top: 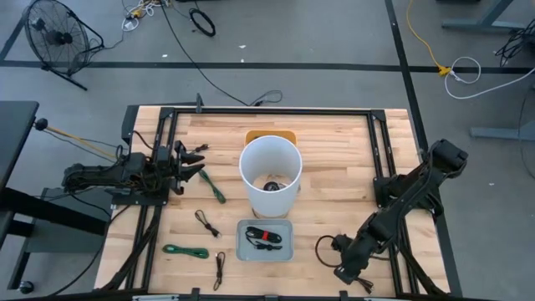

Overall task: Pick & Place USB Port
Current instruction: Put the black charger cable into the white bin

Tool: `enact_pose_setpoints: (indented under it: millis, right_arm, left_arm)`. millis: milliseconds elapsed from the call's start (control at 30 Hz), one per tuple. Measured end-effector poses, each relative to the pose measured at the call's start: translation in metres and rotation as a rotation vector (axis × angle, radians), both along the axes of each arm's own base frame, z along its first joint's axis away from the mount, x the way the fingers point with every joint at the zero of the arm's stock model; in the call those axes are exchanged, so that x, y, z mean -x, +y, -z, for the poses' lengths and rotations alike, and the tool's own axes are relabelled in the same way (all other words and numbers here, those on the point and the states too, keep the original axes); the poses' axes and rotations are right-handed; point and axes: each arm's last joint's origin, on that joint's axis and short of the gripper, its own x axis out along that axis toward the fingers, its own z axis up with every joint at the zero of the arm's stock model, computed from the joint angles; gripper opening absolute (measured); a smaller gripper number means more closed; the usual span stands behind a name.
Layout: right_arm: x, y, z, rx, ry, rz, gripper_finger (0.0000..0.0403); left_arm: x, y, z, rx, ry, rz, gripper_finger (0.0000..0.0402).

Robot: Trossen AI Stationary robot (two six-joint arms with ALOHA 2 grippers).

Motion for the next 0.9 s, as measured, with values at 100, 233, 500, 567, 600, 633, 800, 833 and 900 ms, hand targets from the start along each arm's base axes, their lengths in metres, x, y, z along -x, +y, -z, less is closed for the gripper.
enact_pose_setpoints:
  millis: [100, 233, 500, 567, 600, 633, 800, 833, 900]
  right_arm:
    - [0.001, -0.001, 0.007, 0.038, 0.033, -0.004, 0.0054]
    - [0.005, -0.005, 0.013, 0.104, 0.093, -0.005, 0.0054]
    - [0.018, 0.003, 0.016, 0.145, 0.131, 0.025, 0.0082]
    - [0.021, 0.008, 0.016, 0.146, 0.117, 0.045, 0.0094]
    - [0.024, 0.010, 0.016, 0.145, 0.116, 0.050, 0.0100]
    - [0.026, 0.013, 0.016, 0.146, 0.118, 0.057, 0.0107]
    - [0.038, 0.021, 0.015, 0.143, 0.153, 0.102, 0.0134]
    - [0.040, 0.023, 0.015, 0.142, 0.148, 0.121, 0.0139]
    - [0.042, 0.027, 0.015, 0.151, 0.110, 0.143, 0.0145]
  left_arm:
    - [0.000, 0.000, 0.000, 0.003, -0.004, -0.017, 0.0144]
    - [0.000, 0.001, -0.001, -0.014, -0.001, -0.033, 0.0144]
    - [0.000, 0.001, -0.001, -0.032, 0.002, -0.037, 0.0144]
    - [0.000, 0.001, -0.001, -0.032, 0.002, -0.036, 0.0144]
    - [0.000, 0.001, -0.001, -0.032, 0.002, -0.036, 0.0144]
    - [0.000, 0.001, -0.001, -0.032, 0.002, -0.036, 0.0144]
    - [0.000, 0.000, -0.001, -0.008, -0.005, -0.009, 0.0144]
    - [0.000, 0.000, -0.001, -0.003, -0.007, 0.003, 0.0144]
    - [0.000, -0.001, -0.001, 0.007, -0.010, 0.028, 0.0144]
